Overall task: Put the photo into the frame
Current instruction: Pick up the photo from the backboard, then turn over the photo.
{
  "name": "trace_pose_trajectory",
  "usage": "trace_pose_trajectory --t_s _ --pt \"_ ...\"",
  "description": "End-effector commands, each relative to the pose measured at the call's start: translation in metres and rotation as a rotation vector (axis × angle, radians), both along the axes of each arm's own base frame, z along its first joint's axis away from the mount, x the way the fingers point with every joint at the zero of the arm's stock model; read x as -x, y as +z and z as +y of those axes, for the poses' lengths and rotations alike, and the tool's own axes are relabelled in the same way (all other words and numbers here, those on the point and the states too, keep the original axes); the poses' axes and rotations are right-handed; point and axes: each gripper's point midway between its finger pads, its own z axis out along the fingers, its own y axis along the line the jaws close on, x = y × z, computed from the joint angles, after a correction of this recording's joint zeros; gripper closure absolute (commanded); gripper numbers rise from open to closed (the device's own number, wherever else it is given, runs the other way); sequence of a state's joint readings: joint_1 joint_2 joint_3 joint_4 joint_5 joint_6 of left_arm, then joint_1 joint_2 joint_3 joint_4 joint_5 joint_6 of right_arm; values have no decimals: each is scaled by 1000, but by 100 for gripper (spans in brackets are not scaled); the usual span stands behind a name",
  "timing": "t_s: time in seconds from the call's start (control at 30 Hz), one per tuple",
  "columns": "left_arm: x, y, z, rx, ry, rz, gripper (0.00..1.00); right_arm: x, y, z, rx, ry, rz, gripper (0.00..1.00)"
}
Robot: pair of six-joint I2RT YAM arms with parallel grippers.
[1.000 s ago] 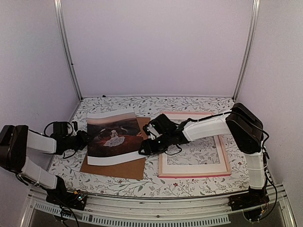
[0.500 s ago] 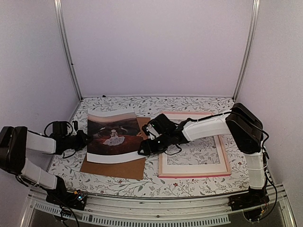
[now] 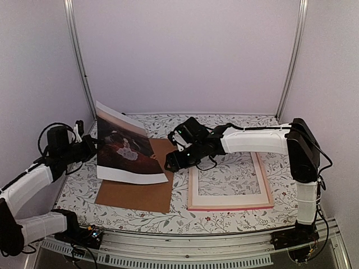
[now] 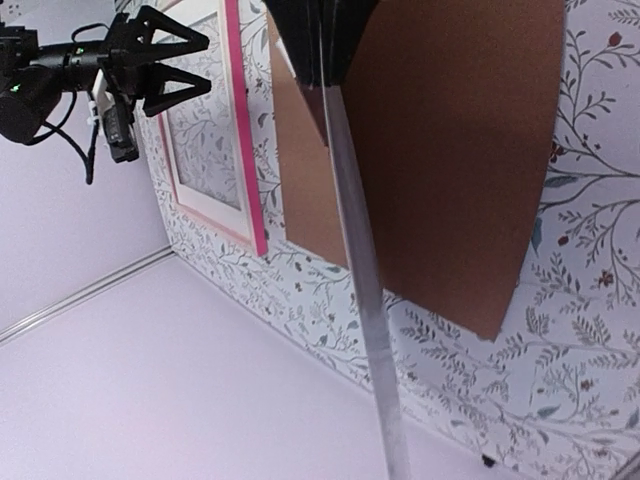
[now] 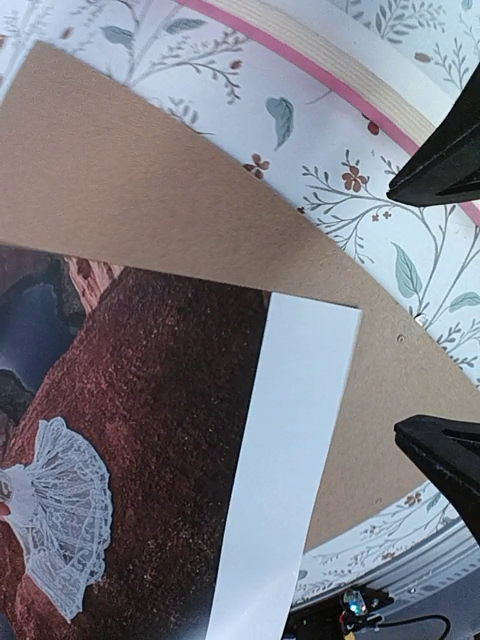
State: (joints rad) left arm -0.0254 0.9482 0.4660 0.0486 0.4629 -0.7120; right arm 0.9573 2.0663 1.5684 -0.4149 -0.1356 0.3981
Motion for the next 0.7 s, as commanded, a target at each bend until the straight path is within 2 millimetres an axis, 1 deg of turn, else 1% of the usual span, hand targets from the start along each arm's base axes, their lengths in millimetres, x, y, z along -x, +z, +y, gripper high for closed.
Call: trace_pose_trajectory --t_s 0.0,0.1,0.2,0.3,0.37,0.5,0.53,0.67 --pt "4 57 11 -123 40 -70 100 -8 61 0 -35 8 -108 24" --pt "5 85 13 -202 31 -82 100 -10 73 0 -47 7 -124 24" --pt "5 106 19 -277 39 -91 100 -11 83 -2 -57 -2 -140 24" --pt "6 126 28 -356 59 -99 100 -15 88 -9 -46 -21 -153 24" --pt "4 137 30 -402 45 -89 100 -17 88 -16 -31 -37 -153 24" --pt "1 149 30 -477 -1 -54 100 -21 83 -29 -5 -65 -153 24" --pt "0 156 29 -496 -7 -57 100 -21 81 -32 3 -72 -150 24" --pt "-6 156 30 -585 -36 5 100 -23 77 -44 16 -94 -144 24"
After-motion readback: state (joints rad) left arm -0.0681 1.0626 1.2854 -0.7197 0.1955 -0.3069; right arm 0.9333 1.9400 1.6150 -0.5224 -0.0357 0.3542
